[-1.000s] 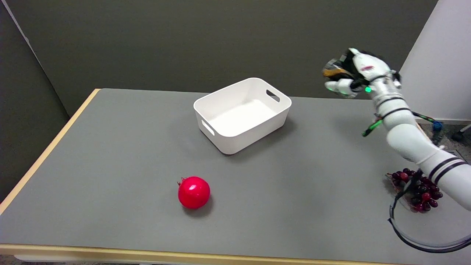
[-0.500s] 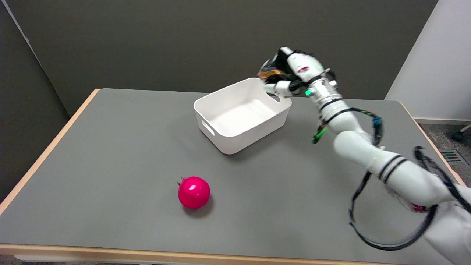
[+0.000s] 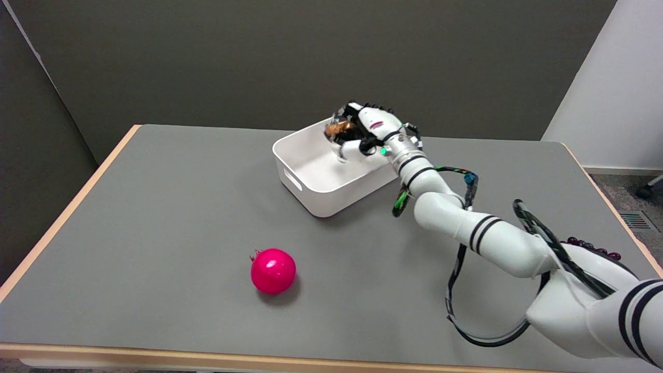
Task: Place the black can into the white box.
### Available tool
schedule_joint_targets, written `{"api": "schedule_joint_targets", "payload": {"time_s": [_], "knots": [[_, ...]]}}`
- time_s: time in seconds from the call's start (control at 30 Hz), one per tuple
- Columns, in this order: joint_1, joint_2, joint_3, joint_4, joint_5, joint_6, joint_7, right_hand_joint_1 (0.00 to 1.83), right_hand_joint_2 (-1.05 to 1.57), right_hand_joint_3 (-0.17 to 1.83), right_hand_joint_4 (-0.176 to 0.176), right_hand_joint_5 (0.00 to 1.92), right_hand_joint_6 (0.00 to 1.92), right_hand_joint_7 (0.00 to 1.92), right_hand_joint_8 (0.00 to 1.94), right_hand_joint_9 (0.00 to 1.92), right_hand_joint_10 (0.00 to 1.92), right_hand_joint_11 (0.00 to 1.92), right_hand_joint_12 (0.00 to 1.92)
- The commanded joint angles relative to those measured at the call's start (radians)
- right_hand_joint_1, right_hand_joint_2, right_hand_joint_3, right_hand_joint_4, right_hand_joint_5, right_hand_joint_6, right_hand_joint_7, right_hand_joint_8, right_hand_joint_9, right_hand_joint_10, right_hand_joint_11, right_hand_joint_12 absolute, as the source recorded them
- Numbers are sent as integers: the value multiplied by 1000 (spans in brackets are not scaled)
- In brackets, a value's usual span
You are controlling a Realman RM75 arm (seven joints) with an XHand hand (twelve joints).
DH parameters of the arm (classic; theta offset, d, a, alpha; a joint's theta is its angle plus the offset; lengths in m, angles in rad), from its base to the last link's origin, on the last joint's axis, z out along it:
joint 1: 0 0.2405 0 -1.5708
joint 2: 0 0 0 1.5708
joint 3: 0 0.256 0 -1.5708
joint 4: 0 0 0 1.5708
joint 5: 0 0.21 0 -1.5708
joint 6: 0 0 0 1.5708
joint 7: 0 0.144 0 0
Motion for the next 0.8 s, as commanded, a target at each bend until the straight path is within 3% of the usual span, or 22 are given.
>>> {"api": "schedule_joint_targets", "payload": {"time_s": [0.03,0.17,0.33,0.6,0.8], "knots": [[-2,-74,1,21,-32,-6,55,360,588,873,24,9,210,9,88,1,228,-1,830],[-41,-42,9,133,-33,28,52,310,570,903,19,17,98,-1,-1,-1,21,-1,649],[-96,13,45,288,-33,117,49,305,573,896,21,8,77,-1,-1,-1,-1,-1,500],[-281,129,326,528,-5,243,56,285,601,909,10,-1,78,-1,-1,-1,-1,-1,331],[-417,251,491,624,196,365,49,241,630,935,-6,35,195,-1,114,-1,24,-1,343]]}}
